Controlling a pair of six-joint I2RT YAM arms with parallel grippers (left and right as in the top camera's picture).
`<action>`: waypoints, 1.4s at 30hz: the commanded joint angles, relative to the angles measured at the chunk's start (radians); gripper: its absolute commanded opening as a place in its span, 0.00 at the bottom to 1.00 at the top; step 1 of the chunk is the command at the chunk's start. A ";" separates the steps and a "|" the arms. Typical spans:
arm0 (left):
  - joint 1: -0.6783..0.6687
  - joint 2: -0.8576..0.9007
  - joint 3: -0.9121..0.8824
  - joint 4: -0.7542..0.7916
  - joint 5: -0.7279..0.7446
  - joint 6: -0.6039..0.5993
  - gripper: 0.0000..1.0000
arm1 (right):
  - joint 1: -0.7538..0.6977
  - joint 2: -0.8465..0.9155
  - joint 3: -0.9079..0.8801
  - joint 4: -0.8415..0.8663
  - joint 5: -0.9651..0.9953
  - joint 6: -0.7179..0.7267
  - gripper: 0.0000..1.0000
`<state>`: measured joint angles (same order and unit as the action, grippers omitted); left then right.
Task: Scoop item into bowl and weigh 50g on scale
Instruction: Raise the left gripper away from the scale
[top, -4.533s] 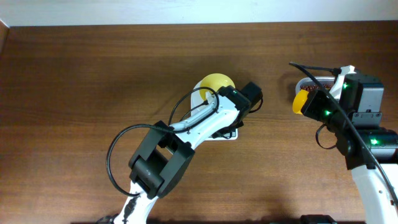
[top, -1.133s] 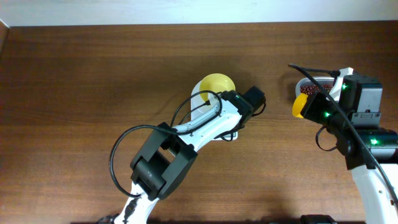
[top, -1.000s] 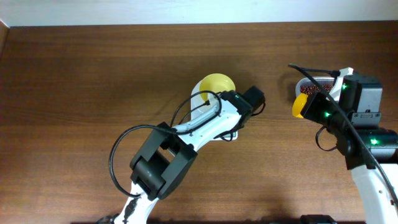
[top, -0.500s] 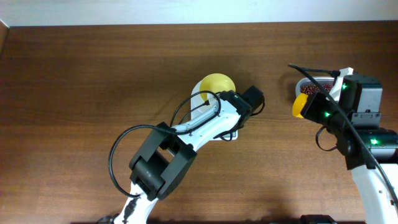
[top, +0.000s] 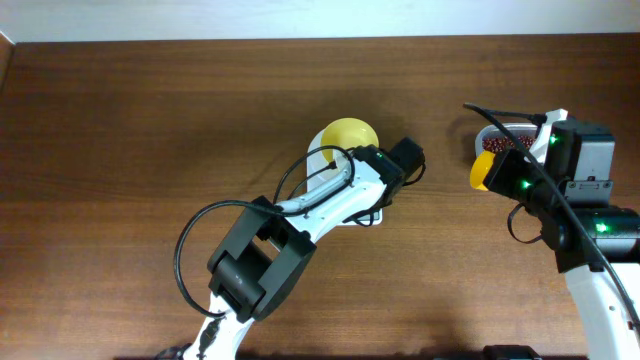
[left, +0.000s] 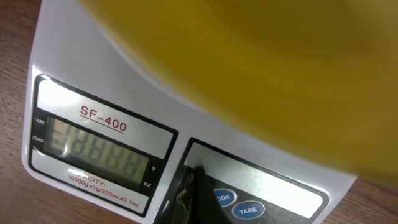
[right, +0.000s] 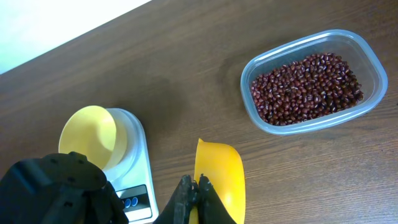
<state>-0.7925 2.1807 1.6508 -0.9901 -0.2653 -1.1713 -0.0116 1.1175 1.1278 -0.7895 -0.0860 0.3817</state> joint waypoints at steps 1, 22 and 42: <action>0.010 0.027 -0.023 0.017 0.017 -0.010 0.00 | -0.002 0.002 0.017 0.000 0.013 -0.008 0.04; -0.006 -0.068 -0.018 -0.023 -0.028 -0.002 0.00 | -0.002 0.002 0.017 0.000 0.039 -0.008 0.04; -0.006 -0.070 -0.018 -0.047 -0.030 -0.001 0.00 | -0.002 0.002 0.017 0.000 0.065 -0.011 0.04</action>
<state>-0.7956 2.1521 1.6451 -1.0309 -0.2752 -1.1709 -0.0116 1.1175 1.1278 -0.7895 -0.0483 0.3809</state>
